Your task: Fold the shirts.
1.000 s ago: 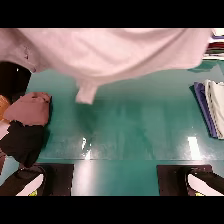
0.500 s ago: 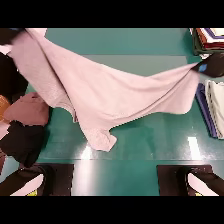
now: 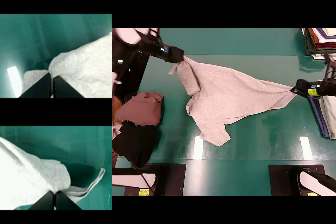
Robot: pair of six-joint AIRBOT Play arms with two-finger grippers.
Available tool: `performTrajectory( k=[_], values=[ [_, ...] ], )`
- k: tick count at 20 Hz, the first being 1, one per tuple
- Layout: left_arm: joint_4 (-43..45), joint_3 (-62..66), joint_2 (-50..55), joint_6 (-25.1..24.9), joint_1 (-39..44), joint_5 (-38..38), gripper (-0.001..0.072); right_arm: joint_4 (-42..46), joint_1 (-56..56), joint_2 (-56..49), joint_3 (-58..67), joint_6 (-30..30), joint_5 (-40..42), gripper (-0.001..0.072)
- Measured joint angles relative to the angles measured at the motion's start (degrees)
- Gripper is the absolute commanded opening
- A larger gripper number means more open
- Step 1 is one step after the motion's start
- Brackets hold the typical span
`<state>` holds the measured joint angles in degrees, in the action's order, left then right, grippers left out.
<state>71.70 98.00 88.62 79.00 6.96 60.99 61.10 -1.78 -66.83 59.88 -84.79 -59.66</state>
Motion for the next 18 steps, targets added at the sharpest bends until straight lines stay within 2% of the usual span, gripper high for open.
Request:
performTrajectory(
  k=[2, 3, 4, 5, 6, 9, 13, 15, 18],
  values=[
    [-0.20, -0.11, 3.26, 0.00, 0.00, -2.91, 0.0045, -0.07, -0.42, -4.13, 0.90, 0.00, 2.21, 0.0020],
    [-0.26, -0.11, 4.20, 0.00, 0.00, -4.20, 0.0306, -0.28, -0.57, -6.16, 1.88, 0.00, 3.02, 0.0070],
    [-0.39, -0.04, 4.92, 0.02, 0.00, -5.42, 0.0563, -0.66, -0.68, -8.33, 3.26, -0.02, 3.50, 0.0297],
    [-0.37, 0.11, 5.51, 0.04, 0.00, -6.14, 0.0586, -1.20, -0.74, -10.36, 4.79, -0.02, 3.72, 0.0452],
    [-0.26, 0.42, 5.88, 0.11, 0.00, -6.47, 0.0553, -1.75, -0.79, -12.28, 6.62, -0.02, 3.69, 0.0464],
    [0.35, 2.40, 6.32, 0.17, -0.87, -5.01, 0.0536, -2.58, -0.94, -16.41, 12.63, 0.13, 1.38, 0.0461],
    [0.85, 3.89, 5.46, 1.16, -5.03, 4.31, 0.0536, -1.07, -1.11, -16.04, 16.35, 2.03, -2.86, 0.0451],
    [0.90, 0.44, 3.23, 1.53, -6.86, 7.72, 0.0536, -0.44, -1.16, -13.40, 14.64, 3.19, -4.00, 0.0452],
    [0.04, -11.56, -3.50, 1.73, -7.85, 8.07, 0.0537, 0.09, -1.16, -8.17, 9.51, 4.42, -4.85, 0.0452]
  ],
)
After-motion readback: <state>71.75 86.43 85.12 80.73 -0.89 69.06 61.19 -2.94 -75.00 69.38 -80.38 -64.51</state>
